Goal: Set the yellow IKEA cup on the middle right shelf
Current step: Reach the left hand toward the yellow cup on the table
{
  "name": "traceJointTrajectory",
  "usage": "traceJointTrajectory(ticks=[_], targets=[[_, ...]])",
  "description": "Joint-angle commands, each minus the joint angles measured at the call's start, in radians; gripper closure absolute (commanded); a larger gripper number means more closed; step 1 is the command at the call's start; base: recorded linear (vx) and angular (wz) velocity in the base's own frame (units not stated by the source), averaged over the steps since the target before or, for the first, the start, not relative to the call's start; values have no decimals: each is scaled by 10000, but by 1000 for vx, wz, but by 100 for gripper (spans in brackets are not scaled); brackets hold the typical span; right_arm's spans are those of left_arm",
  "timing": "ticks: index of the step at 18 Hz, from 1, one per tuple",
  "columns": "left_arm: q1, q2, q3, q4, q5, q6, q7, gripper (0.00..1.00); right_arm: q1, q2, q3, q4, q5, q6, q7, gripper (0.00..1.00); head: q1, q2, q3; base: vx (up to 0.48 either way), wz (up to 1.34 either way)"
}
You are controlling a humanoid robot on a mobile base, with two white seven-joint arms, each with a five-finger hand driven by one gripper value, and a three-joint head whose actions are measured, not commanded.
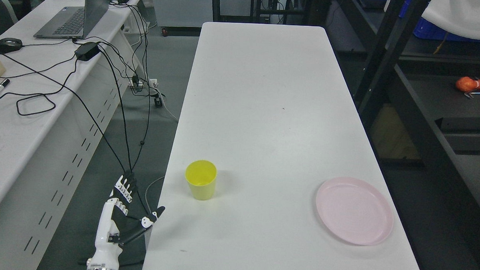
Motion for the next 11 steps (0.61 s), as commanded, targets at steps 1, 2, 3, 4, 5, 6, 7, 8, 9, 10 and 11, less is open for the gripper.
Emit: traceJointTrajectory(ticks=[1, 2, 3, 4, 5, 6, 7, 8, 9, 10, 11], targets=[[-1, 276, -184, 3, 207, -19, -8, 1, 137, -175, 169, -15, -245, 8, 6, 1, 0, 0, 0, 0, 0], [-62, 261, -200, 3, 391, -3, -23, 1, 137, -175, 169, 0, -245, 8, 6, 1, 0, 0, 0, 0, 0], [-138, 246, -216, 49, 758, 57, -68, 1, 137, -175, 169, 0, -245, 8, 6, 1, 0, 0, 0, 0, 0], [-185, 230, -216, 49, 1156, 88, -236, 1, 137, -175, 169, 0, -245, 8, 6, 1, 0, 0, 0, 0, 0], [-261, 230, -292, 65, 1464, 119, -465, 1, 137, -175, 169, 0, -245, 8, 6, 1, 0, 0, 0, 0, 0], [-308, 230, -353, 80, 1755, 256, -726, 1, 137, -175, 169, 0, -245, 8, 6, 1, 0, 0, 0, 0, 0], [-445, 200, -339, 126, 2016, 516, -911, 1, 137, -175, 169, 0, -245, 8, 6, 1, 0, 0, 0, 0, 0], [-598, 175, -293, 217, 2095, 792, -928, 1, 137, -175, 169, 0, -245, 8, 6, 1, 0, 0, 0, 0, 0], [-797, 175, -262, 385, 2096, 961, -928, 1, 137, -175, 169, 0, -245, 8, 6, 1, 0, 0, 0, 0, 0], [-951, 175, -262, 478, 2096, 993, -928, 1, 137, -175, 169, 0, -245, 8, 6, 1, 0, 0, 0, 0, 0], [-1134, 175, -262, 616, 2096, 1039, -928, 1, 137, -175, 169, 0, -245, 8, 6, 1, 0, 0, 0, 0, 0]])
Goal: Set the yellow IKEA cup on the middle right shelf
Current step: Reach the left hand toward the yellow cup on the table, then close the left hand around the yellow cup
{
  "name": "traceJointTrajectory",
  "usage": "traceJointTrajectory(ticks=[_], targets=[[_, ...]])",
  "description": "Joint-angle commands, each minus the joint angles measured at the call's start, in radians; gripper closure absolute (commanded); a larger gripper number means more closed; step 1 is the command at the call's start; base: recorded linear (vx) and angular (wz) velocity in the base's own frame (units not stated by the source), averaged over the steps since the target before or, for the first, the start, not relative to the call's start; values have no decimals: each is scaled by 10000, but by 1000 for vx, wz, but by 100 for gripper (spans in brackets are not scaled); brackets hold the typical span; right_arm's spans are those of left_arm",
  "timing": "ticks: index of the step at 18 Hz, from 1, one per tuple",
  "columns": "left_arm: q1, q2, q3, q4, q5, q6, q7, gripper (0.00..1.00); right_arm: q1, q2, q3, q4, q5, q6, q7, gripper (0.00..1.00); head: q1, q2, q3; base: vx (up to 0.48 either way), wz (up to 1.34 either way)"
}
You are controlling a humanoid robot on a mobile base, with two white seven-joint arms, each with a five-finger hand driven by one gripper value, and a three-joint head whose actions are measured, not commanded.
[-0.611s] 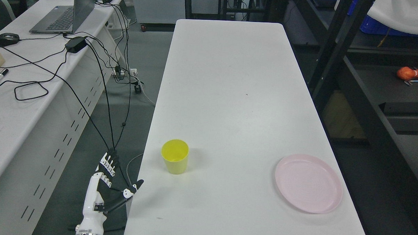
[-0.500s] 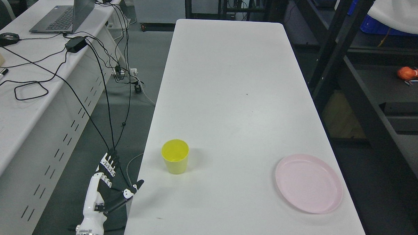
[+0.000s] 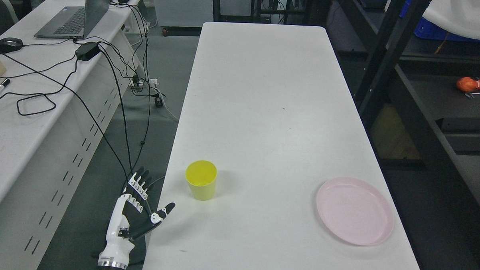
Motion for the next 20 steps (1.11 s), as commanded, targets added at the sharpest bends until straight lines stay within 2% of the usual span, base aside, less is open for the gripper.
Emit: traceJointTrajectory(ticks=[1, 5, 8, 12, 15, 17, 20], targets=[[-783, 174, 29, 637, 531, 365, -80, 1, 138, -175, 169, 0, -245, 8, 8, 1, 0, 0, 0, 0, 0], [-1473, 174, 59, 960, 516, 1147, -95, 1, 138, -175, 169, 0, -245, 8, 8, 1, 0, 0, 0, 0, 0], [-1827, 174, -1, 1114, 516, 1226, -171, 1, 138, -175, 169, 0, -245, 8, 8, 1, 0, 0, 0, 0, 0], [-2119, 174, -139, 1098, 516, 1241, -1427, 1, 138, -175, 169, 0, -245, 8, 8, 1, 0, 0, 0, 0, 0], [-2074, 174, -600, 1129, 470, 1332, -1460, 1, 138, -175, 169, 0, -245, 8, 8, 1, 0, 1, 0, 0, 0], [-2104, 174, -509, 1312, 470, 1867, -1445, 1, 138, -175, 169, 0, -245, 8, 8, 1, 0, 1, 0, 0, 0], [-2455, 174, -477, 1909, 439, 2023, -1430, 1, 138, -175, 169, 0, -245, 8, 8, 1, 0, 1, 0, 0, 0]])
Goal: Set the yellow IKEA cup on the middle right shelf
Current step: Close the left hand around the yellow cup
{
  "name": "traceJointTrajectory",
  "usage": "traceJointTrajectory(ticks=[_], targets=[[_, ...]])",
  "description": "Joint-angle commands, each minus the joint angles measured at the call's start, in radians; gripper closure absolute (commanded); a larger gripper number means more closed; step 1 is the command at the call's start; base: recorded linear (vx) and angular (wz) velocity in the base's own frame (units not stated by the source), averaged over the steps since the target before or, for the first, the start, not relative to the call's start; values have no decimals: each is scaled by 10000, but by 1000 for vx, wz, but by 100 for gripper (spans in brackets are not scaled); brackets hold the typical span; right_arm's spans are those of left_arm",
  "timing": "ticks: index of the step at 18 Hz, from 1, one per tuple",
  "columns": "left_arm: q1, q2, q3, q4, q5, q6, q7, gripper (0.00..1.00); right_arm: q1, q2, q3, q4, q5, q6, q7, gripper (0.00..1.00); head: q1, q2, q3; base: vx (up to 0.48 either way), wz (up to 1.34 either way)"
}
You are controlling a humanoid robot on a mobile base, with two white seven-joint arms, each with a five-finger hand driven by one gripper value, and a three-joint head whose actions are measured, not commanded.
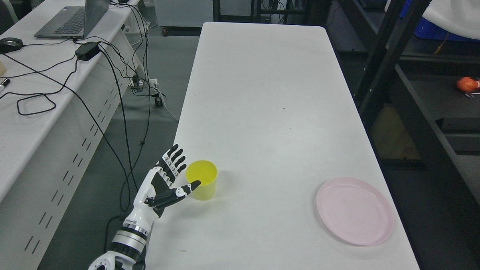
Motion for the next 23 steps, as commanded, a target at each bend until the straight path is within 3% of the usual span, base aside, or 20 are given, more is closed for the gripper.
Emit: traceJointTrajectory(ticks=[1, 13, 21, 23], targets=[[-586, 174, -237, 1155, -80, 201, -9, 1, 138, -175, 169, 0, -245, 8, 62, 1, 0, 0, 0, 0, 0], [-1187, 174, -1586, 1756, -817, 247, -345, 1, 138, -175, 169, 0, -245, 8, 62, 1, 0, 0, 0, 0, 0], [-1202, 174, -1710, 2399, -1169, 247, -838, 1, 138, -175, 169, 0, -245, 8, 62, 1, 0, 1, 0, 0, 0], [-1171, 174, -1680, 2447, -1169, 247, -1051, 5, 138, -175, 169, 0, -245, 8, 62, 1, 0, 1, 0, 0, 0]])
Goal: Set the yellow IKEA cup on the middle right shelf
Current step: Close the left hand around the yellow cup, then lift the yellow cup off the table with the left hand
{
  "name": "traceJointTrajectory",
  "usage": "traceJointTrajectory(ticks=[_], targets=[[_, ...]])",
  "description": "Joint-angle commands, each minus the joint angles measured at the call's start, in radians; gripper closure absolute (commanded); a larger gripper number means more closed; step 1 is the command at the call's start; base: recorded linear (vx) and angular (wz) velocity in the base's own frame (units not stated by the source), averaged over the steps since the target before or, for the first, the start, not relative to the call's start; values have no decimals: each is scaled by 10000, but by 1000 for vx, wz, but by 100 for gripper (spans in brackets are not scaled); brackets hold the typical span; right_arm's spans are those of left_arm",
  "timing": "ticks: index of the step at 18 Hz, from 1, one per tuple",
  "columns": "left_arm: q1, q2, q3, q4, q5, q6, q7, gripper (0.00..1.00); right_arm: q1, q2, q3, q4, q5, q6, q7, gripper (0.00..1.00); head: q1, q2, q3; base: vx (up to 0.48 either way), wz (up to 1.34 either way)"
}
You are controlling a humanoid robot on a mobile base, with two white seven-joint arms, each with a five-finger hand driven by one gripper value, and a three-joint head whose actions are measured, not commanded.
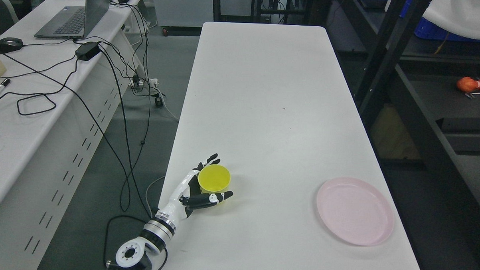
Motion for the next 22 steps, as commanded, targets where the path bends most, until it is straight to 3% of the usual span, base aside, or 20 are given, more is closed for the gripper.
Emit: traceJointTrajectory(ticks=[1, 2, 3, 5, 6, 7, 15, 22], targets=[[11, 174, -304, 689, -127, -17, -377, 9, 138, -175, 169, 0, -246, 8, -1, 1, 0, 0, 0, 0, 0], [41, 174, -257, 689, -111, -108, -424, 16, 138, -175, 169, 0, -246, 8, -1, 1, 0, 0, 0, 0, 0], [87, 174, -75, 673, -66, -307, -425, 30, 138, -175, 169, 0, -246, 8, -1, 1, 0, 0, 0, 0, 0], [332, 174, 447, 704, 437, -1711, -440, 76, 138, -175, 169, 0, -246, 8, -1, 1, 0, 0, 0, 0, 0], [394, 174, 449, 704, 1109, -2191, -425, 92, 138, -175, 169, 0, -246, 8, -1, 1, 0, 0, 0, 0, 0], [425, 174, 525, 643, 1556, -2210, -425, 100, 138, -175, 169, 0, -246, 8, -1, 1, 0, 0, 0, 0, 0], [1008, 174, 1767, -2392, 1837, -2180, -440, 100, 138, -175, 169, 0, -246, 8, -1, 1, 0, 0, 0, -2, 0], [947, 174, 1998, -2885, 1898, -2211, -440, 100, 138, -175, 169, 0, -246, 8, -1, 1, 0, 0, 0, -61, -29]])
